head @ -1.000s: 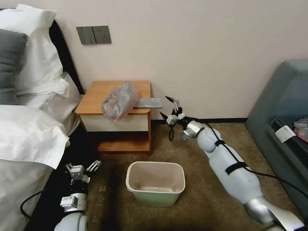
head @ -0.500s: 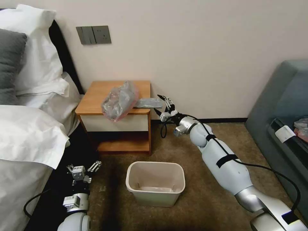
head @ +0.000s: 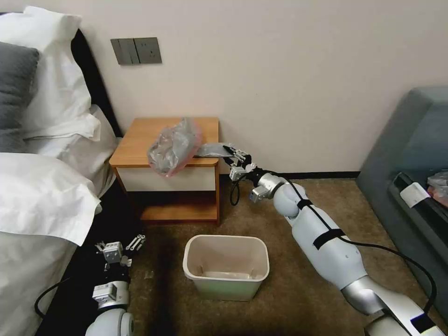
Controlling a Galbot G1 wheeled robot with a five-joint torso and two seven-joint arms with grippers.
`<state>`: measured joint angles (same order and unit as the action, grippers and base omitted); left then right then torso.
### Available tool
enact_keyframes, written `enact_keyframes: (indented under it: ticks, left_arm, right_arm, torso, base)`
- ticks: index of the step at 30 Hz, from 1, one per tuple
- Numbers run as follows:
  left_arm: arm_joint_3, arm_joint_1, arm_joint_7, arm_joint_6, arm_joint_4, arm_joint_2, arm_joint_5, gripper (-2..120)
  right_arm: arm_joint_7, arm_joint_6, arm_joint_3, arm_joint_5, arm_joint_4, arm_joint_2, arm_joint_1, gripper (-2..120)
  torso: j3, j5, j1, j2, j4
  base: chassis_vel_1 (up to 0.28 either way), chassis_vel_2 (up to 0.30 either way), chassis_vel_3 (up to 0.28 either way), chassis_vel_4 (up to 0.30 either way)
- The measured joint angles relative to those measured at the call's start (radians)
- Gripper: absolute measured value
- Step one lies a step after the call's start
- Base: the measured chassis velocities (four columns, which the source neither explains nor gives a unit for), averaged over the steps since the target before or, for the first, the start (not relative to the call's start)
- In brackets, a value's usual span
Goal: Pick up the garbage bag from the table and place it over the trash can.
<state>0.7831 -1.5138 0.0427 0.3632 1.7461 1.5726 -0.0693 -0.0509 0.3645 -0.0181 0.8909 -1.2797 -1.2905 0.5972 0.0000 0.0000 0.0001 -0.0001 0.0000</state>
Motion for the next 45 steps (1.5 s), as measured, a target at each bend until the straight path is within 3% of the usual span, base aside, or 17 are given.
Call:
enact_keyframes:
  ticks: [3, 6, 15, 24, 38, 45]
  left_arm:
    - [0.0, 0.0, -0.002, 0.0, 0.0, 0.0, 0.002, 96]
    - [0.0, 0.0, -0.002, -0.001, 0.0, 0.0, 0.003, 96]
    - [0.021, 0.011, -0.013, -0.013, 0.0, 0.004, -0.023, 96]
    - [0.065, 0.006, -0.026, -0.028, 0.015, -0.021, -0.097, 96]
    - [0.07, 0.032, -0.032, -0.052, 0.009, -0.041, -0.129, 96]
    - [0.064, 0.032, -0.033, -0.053, -0.001, -0.039, -0.127, 96]
  right_arm:
    - [-0.001, 0.001, -0.001, 0.004, -0.006, 0.002, 0.004, 6]
    - [-0.001, 0.0, -0.004, 0.003, -0.011, 0.006, 0.009, 0]
    - [0.005, -0.004, -0.011, -0.05, -0.066, 0.027, 0.046, 0]
    - [0.011, -0.046, -0.027, -0.206, -0.25, 0.097, 0.226, 0]
    - [0.011, -0.014, -0.029, -0.203, -0.371, 0.17, 0.412, 0]
    - [-0.002, -0.009, -0.006, -0.226, -0.455, 0.264, 0.531, 0]
  torso:
    - [0.0, 0.0, 0.0, 0.0, 0.0001]
    - [0.0, 0.0, 0.0, 0.0, 0.0]
    - [0.0, 0.0, 0.0, 0.0, 0.0]
    - [0.0, 0.0, 0.0, 0.0, 0.0]
    - [0.0, 0.0001, 0.0, 0.0, 0.0001]
    - [0.0, 0.0001, 0.0, 0.0, 0.0]
  base:
    - [0.0, 0.0, 0.0, 0.0]
    - [0.0, 0.0, 0.0, 0.0]
    - [0.0, 0.0, 0.0, 0.0]
    - [0.0, 0.0, 0.0, 0.0]
    - [0.0, 0.0, 0.0, 0.0]
    - [0.0, 0.0, 0.0, 0.0]
